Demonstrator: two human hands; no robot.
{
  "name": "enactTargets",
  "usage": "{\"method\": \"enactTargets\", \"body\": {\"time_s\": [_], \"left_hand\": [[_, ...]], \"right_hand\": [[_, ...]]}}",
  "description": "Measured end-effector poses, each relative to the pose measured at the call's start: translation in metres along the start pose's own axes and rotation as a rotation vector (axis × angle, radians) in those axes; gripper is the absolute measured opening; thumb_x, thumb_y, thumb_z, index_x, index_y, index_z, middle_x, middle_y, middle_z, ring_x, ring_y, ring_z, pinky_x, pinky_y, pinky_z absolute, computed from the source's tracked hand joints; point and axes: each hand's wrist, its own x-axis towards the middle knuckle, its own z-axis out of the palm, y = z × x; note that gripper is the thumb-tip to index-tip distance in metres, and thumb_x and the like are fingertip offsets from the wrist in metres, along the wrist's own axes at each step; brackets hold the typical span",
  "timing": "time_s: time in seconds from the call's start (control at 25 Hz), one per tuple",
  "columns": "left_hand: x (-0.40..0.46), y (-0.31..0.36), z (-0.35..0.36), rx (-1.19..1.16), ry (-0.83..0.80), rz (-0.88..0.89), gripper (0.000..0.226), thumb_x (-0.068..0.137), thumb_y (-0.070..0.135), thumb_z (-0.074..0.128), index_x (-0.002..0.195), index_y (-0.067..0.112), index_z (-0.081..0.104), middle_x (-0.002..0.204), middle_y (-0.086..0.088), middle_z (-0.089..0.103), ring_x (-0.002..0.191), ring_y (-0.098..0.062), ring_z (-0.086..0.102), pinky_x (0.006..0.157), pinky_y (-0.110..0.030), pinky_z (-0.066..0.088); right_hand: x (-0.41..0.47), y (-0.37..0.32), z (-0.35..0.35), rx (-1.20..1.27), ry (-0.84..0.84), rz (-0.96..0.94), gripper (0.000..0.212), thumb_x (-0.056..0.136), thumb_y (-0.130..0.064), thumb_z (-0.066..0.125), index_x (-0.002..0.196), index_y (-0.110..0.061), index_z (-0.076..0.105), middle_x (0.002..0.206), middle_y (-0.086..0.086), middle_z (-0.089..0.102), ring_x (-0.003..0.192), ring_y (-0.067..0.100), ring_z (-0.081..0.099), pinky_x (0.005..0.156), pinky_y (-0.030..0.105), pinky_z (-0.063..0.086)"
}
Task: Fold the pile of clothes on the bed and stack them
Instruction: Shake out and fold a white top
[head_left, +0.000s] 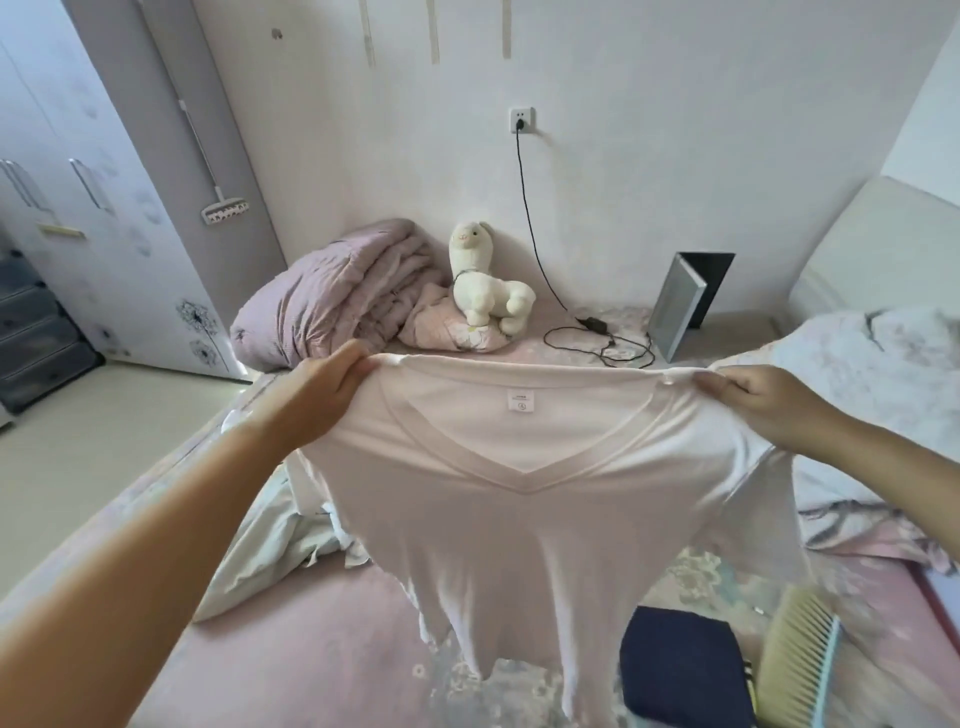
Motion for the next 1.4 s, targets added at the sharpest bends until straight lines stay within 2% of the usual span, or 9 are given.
{"method": "enactTargets", "body": {"time_s": [0.16, 0.32, 0.44, 0.56, 0.72, 0.84, 1.0, 1.16, 1.4], "left_hand": [[-0.026, -0.014, 0.041, -0.091, -0.164, -0.167, 0.028, 0.100, 0.032, 0.042, 0.078, 0.016, 0.047, 0.067, 0.002, 0.048, 0.072, -0.027, 0.049, 0.066, -0.033, 0.029], [-0.039, -0.015, 0.066, -0.160, -0.328, -0.254, 0.030, 0.100, 0.028, 0.045, 0.073, 0.017, 0.047, 0.066, 0.005, 0.047, 0.072, -0.020, 0.046, 0.063, -0.027, 0.030], [-0.063, -0.022, 0.087, -0.193, -0.629, -0.280, 0.031, 0.100, 0.034, 0.044, 0.073, 0.019, 0.048, 0.067, 0.008, 0.047, 0.069, -0.010, 0.045, 0.066, -0.014, 0.034], [-0.070, -0.042, 0.098, -0.293, -0.792, -0.316, 0.038, 0.096, 0.048, 0.045, 0.077, 0.015, 0.050, 0.069, 0.009, 0.047, 0.067, -0.006, 0.043, 0.073, -0.027, 0.038], [-0.046, -0.072, 0.121, -0.380, -0.849, -0.367, 0.039, 0.099, 0.040, 0.045, 0.087, 0.004, 0.053, 0.075, 0.002, 0.047, 0.071, -0.009, 0.043, 0.070, -0.027, 0.036], [-0.027, -0.099, 0.166, -0.388, -0.947, -0.358, 0.030, 0.101, 0.035, 0.042, 0.083, 0.012, 0.050, 0.076, 0.005, 0.045, 0.072, -0.008, 0.042, 0.070, -0.025, 0.035], [0.007, -0.140, 0.249, -0.342, -0.882, -0.405, 0.027, 0.101, 0.032, 0.040, 0.080, 0.016, 0.045, 0.074, 0.002, 0.045, 0.069, -0.013, 0.041, 0.064, -0.025, 0.034], [0.050, -0.177, 0.357, -0.286, -0.718, -0.478, 0.022, 0.102, 0.030, 0.040, 0.092, 0.013, 0.046, 0.078, -0.009, 0.054, 0.072, -0.025, 0.050, 0.063, -0.033, 0.038], [0.093, -0.232, 0.531, 0.021, -0.634, -0.284, 0.031, 0.103, 0.033, 0.033, 0.112, 0.006, 0.045, 0.103, -0.021, 0.060, 0.095, -0.039, 0.056, 0.072, -0.038, 0.034]], "right_hand": [[-0.011, 0.021, 0.046, 0.053, -0.122, 0.099, 0.053, 0.083, -0.056, 0.045, 0.060, -0.010, 0.035, 0.058, -0.003, 0.030, 0.055, 0.012, 0.030, 0.055, 0.030, 0.023], [-0.022, 0.036, 0.080, 0.098, -0.219, 0.203, 0.088, 0.074, -0.082, 0.043, 0.072, 0.005, 0.055, 0.059, 0.007, 0.048, 0.060, 0.011, 0.043, 0.058, 0.029, 0.029], [-0.046, 0.056, 0.110, 0.088, -0.375, 0.240, 0.112, 0.057, -0.096, 0.035, 0.092, 0.006, 0.064, 0.079, 0.012, 0.067, 0.073, 0.020, 0.062, 0.065, 0.036, 0.044], [-0.064, 0.065, 0.134, 0.094, -0.504, 0.284, 0.117, 0.055, -0.097, 0.036, 0.104, 0.006, 0.062, 0.104, 0.025, 0.064, 0.100, 0.037, 0.061, 0.086, 0.047, 0.048], [-0.047, 0.073, 0.158, 0.127, -0.562, 0.391, 0.121, 0.045, -0.101, 0.036, 0.101, 0.002, 0.066, 0.098, 0.020, 0.067, 0.080, 0.023, 0.065, 0.068, 0.032, 0.040], [-0.017, 0.093, 0.191, 0.134, -0.535, 0.453, 0.119, 0.051, -0.100, 0.037, 0.104, 0.004, 0.062, 0.102, 0.024, 0.065, 0.085, 0.021, 0.065, 0.068, 0.031, 0.036], [0.038, 0.127, 0.242, 0.078, -0.442, 0.511, 0.083, 0.069, -0.088, 0.036, 0.075, -0.008, 0.060, 0.072, 0.010, 0.061, 0.072, 0.026, 0.058, 0.063, 0.032, 0.033], [0.095, 0.192, 0.310, -0.100, -0.270, 0.524, 0.055, 0.094, -0.054, 0.035, 0.099, -0.005, 0.060, 0.090, 0.015, 0.065, 0.086, 0.032, 0.060, 0.071, 0.036, 0.041], [0.160, 0.305, 0.419, -0.494, -0.146, 0.404, 0.046, 0.100, -0.044, 0.030, 0.104, -0.004, 0.052, 0.085, 0.019, 0.064, 0.078, 0.036, 0.061, 0.059, 0.036, 0.037]]}}
